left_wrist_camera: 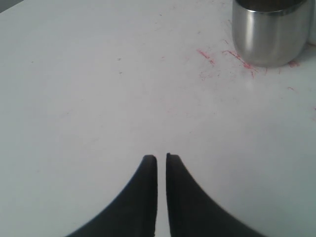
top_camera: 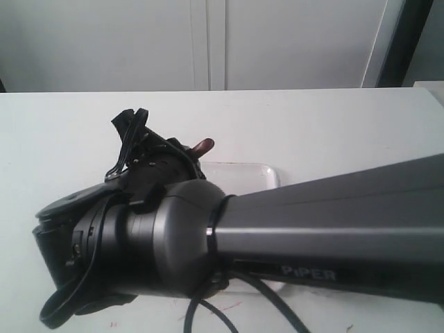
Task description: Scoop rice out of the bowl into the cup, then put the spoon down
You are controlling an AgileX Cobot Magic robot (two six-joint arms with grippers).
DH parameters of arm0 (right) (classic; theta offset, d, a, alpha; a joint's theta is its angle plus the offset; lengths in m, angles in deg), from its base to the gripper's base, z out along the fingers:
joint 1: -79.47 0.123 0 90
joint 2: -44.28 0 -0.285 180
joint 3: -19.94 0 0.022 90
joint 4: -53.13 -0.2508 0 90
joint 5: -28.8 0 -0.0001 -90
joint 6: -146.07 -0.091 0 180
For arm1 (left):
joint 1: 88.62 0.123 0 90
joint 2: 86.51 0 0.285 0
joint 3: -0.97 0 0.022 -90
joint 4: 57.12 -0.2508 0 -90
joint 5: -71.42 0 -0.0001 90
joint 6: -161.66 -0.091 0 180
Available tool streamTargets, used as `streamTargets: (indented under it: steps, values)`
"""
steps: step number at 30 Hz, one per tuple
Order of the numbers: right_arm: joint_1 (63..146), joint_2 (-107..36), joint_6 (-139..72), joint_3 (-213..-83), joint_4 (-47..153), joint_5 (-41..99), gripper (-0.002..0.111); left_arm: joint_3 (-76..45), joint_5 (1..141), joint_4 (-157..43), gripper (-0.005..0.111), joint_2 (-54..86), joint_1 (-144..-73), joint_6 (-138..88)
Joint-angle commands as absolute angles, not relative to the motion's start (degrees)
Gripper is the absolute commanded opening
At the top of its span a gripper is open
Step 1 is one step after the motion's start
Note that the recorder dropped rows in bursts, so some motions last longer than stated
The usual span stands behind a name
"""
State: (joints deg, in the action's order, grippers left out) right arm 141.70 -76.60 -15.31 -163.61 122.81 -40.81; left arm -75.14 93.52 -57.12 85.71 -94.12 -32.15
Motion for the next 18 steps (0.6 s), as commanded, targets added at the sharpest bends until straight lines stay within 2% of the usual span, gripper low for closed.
streamTargets:
  steps: [1, 18]
  values:
    - [141.89, -77.49, -16.73, -163.31, 126.4, -41.17, 0.0, -75.66, 96.31, -56.79, 0.014, 85.71, -94.54, -31.82]
    - [142.81, -77.7, -20.9, -163.31, 129.8, -41.17, 0.0, -75.66, 96.31, -56.79, 0.014, 85.71, -94.54, -31.82]
